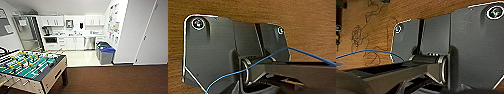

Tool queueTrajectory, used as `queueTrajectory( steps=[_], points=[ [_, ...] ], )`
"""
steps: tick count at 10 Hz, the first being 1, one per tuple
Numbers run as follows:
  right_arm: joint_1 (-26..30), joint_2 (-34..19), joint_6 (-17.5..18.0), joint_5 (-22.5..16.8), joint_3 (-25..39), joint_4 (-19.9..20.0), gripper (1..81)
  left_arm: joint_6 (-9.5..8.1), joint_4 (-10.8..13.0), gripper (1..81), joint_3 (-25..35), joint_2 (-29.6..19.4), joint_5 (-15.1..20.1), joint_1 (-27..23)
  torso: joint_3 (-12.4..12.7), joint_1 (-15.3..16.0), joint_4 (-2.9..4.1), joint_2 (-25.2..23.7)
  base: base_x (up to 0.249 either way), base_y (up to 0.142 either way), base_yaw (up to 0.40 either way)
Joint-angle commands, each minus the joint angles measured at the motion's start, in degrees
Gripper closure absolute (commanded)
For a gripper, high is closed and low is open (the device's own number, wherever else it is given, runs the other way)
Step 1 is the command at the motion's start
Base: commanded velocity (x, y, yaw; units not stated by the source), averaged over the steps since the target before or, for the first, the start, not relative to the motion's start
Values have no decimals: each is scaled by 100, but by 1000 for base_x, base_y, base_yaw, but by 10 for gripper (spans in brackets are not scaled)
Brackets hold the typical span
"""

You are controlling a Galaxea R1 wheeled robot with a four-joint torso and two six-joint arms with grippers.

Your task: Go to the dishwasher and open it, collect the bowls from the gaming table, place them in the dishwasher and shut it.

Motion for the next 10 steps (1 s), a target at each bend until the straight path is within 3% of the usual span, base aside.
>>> queueTrajectory(
  steps=[1, 10],
  points=[
    [284, -87, 1, -281, 75, 58, 10, 71, 42, 10, 98, -102, 297, -277, 0, 0, 0, 0, 167, 0, 0],
    [275, -87, -8, -281, 39, 84, 10, 71, 33, 10, 98, -93, 288, -277, 0, -1, 0, -2, 168, 0, 0]
  ],
)
